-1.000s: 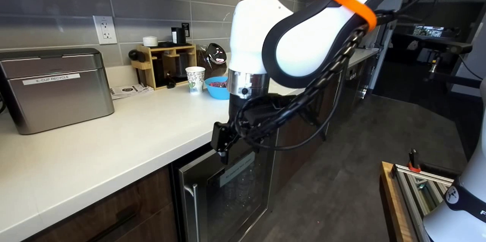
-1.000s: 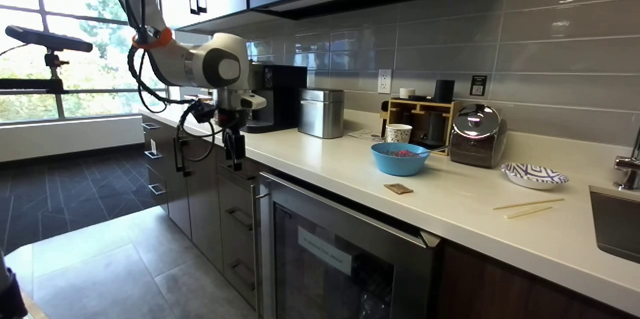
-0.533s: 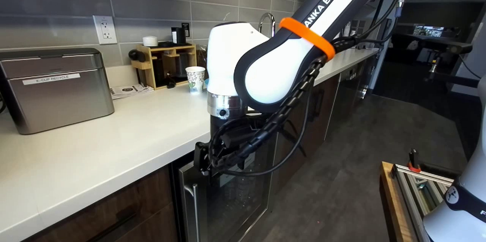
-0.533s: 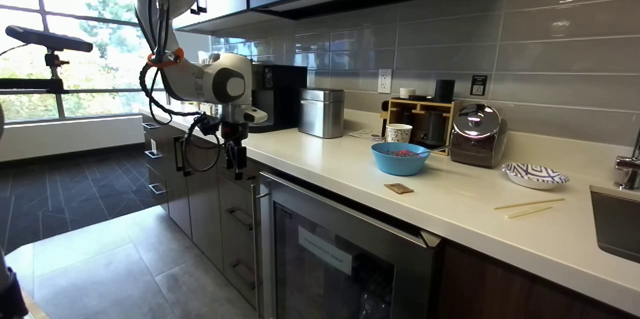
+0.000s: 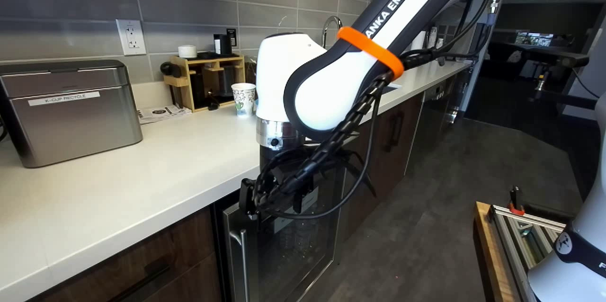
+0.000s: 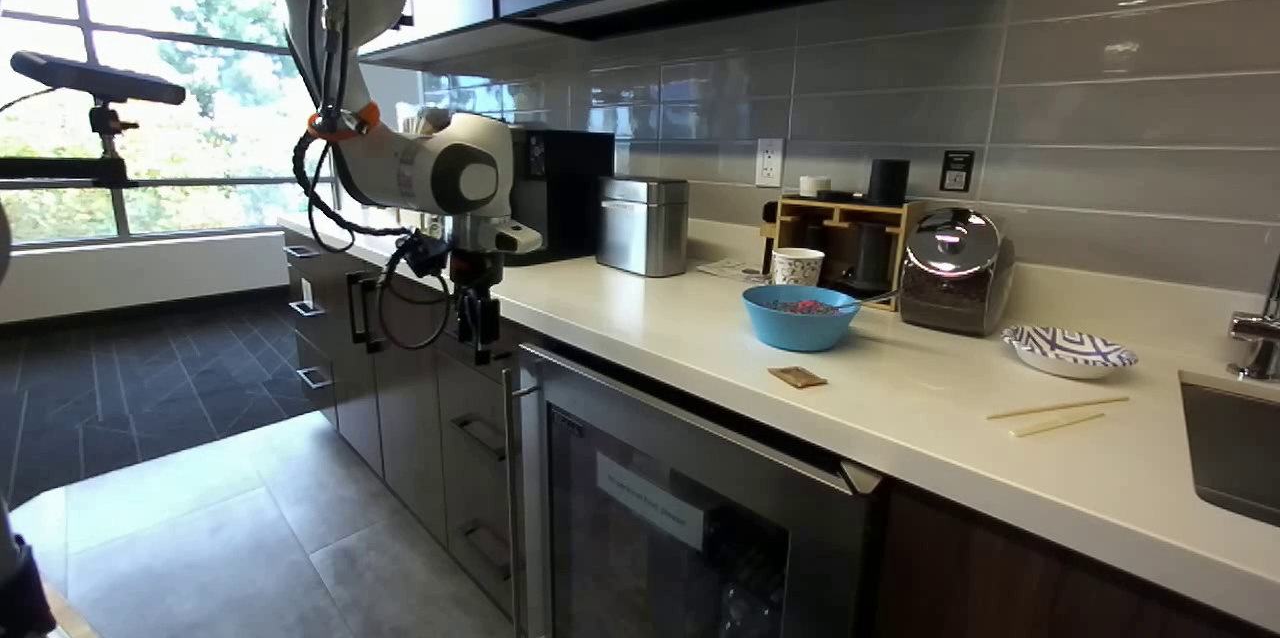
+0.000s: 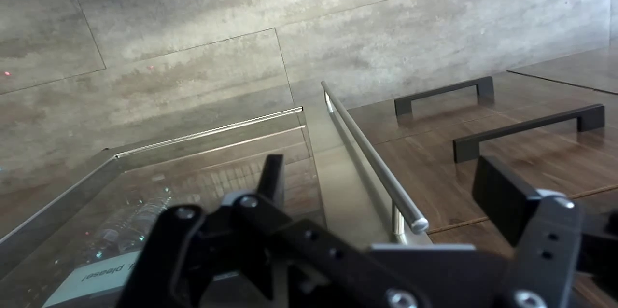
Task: Open then close the cabinet door
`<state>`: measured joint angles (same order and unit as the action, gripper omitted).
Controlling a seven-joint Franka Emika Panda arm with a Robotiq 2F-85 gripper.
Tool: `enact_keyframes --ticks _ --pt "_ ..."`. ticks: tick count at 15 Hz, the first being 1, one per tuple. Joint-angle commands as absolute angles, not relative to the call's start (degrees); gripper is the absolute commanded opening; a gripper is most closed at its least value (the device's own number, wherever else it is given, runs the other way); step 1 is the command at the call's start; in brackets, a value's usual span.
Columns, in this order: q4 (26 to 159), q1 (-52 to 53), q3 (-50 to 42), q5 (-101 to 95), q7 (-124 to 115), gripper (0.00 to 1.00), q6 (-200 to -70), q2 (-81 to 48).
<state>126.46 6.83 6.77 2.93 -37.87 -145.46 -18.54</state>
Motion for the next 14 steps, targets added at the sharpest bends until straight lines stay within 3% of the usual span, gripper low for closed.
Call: enact_keyframes --ticks 1,14 --pt "120.7 9.1 4.2 2.7 -37.0 1.00 -147.4 -25.7" --pt "108.1 16.6 -2.1 1.0 -38.2 1.00 -149.4 -37.7"
